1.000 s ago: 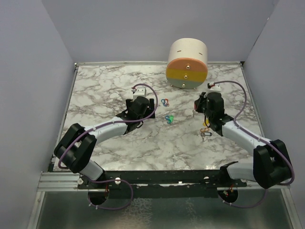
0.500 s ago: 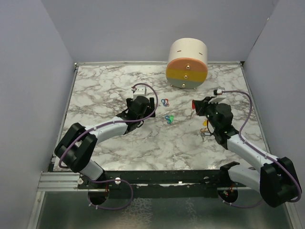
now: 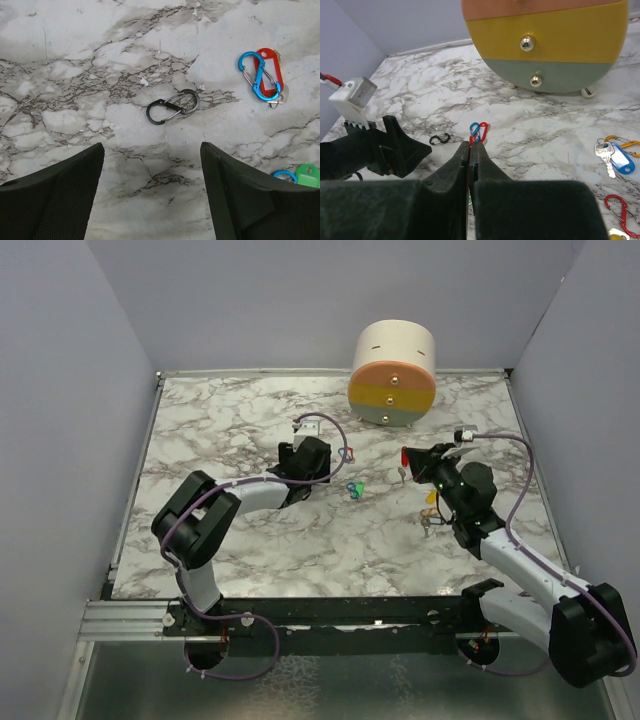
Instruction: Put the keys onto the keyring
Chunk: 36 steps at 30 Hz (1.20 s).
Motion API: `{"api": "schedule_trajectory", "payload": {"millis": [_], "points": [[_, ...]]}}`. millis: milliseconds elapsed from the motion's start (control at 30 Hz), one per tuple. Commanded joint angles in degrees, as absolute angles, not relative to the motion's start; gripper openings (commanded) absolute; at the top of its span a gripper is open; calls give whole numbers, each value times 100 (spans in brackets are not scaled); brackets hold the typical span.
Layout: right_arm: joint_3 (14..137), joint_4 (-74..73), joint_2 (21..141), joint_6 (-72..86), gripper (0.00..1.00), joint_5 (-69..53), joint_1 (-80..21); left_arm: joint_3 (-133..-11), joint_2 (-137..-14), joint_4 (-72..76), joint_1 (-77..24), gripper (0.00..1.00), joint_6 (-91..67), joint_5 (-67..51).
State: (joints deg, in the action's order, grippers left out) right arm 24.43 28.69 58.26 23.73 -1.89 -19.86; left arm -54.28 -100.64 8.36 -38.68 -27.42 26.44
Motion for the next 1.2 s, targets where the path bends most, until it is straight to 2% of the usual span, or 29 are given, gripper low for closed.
{"api": "schedule_trajectory", "payload": {"millis": [0, 400, 800, 1167], "points": [[2404, 2915, 5580, 2281, 1, -317, -1995, -5805, -10395, 977, -3826, 80, -2371, 2981], [2417, 2874, 5590, 2246, 1, -369, -2000, -6423, -11141, 1045, -3357, 90, -2141, 1708], [2439, 2904, 5712, 2226, 1, -395, -1996, -6215, -11215, 1342, -3267, 90, -2141, 553], [2452, 2940, 5788, 2208, 1, -414, -2000, -5480, -10811, 1640, -3319, 87, -2354, 157]]}}
